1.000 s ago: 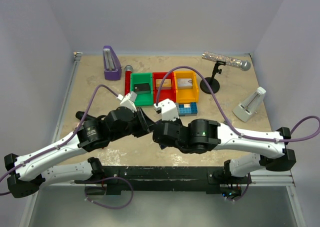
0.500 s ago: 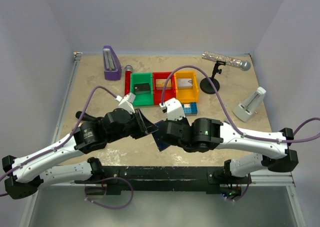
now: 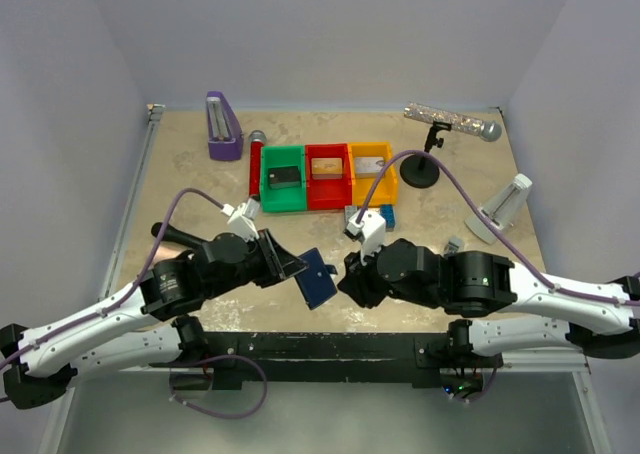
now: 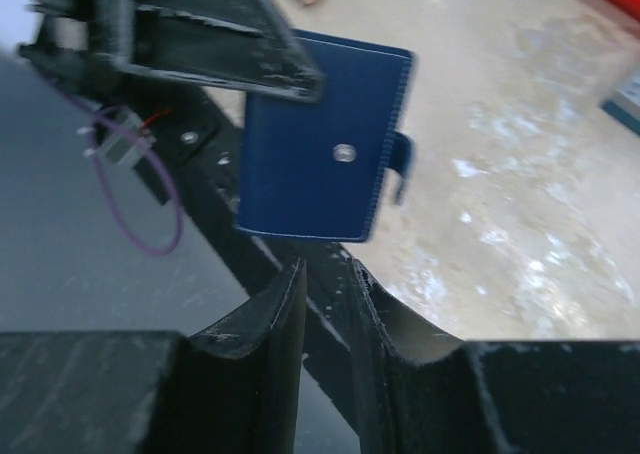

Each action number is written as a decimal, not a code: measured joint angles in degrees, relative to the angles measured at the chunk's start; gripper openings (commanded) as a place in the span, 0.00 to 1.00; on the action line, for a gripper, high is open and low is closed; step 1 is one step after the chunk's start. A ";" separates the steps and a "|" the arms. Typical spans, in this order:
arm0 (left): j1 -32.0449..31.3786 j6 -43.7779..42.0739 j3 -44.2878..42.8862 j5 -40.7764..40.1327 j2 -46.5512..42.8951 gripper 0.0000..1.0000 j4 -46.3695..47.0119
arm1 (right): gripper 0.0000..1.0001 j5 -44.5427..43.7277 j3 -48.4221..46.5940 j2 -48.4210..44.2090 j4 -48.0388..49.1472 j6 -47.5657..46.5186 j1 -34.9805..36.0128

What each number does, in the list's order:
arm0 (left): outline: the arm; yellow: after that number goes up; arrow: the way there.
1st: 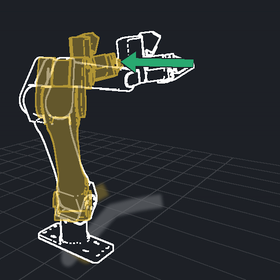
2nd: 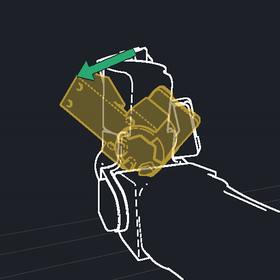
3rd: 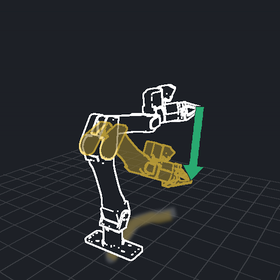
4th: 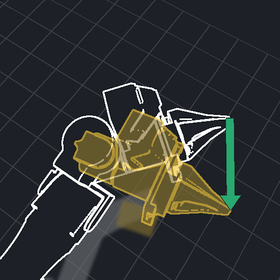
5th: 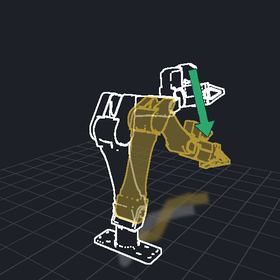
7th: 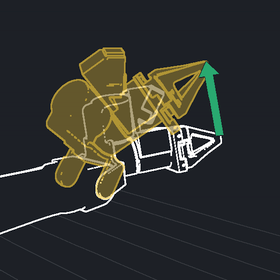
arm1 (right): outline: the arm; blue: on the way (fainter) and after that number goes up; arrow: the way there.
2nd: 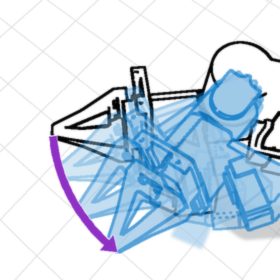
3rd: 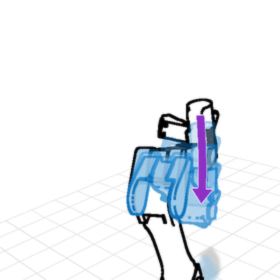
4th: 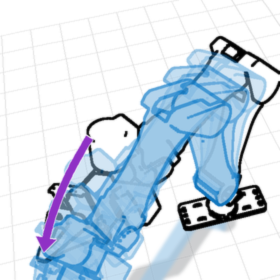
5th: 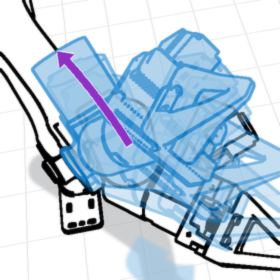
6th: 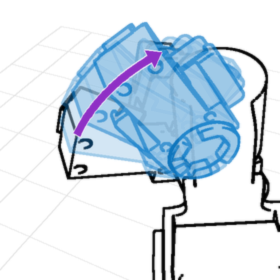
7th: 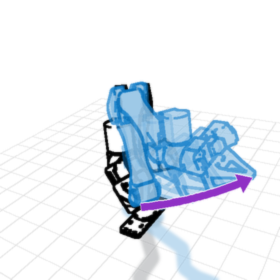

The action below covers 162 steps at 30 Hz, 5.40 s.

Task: Take the credit cards out of the card holder
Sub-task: Open the card holder.

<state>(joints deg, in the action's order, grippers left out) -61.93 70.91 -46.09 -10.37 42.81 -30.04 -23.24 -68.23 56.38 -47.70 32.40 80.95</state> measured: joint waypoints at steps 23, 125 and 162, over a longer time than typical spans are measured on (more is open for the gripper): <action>0.00 -14.19 15.87 7.32 -19.76 0.00 16.37 | 0.24 16.85 7.56 -0.87 11.26 1.51 -8.83; 6.23 -17.51 18.56 48.74 -3.19 0.43 72.28 | 0.00 37.90 10.82 -11.13 24.50 4.20 -7.34; 4.48 -16.41 26.95 30.73 -9.05 0.67 59.80 | 0.00 15.19 11.04 -14.88 9.90 10.25 -7.34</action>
<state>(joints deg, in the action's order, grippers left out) -57.45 54.50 -19.14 20.36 33.76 29.76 -8.05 -57.19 41.50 -37.80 42.65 73.60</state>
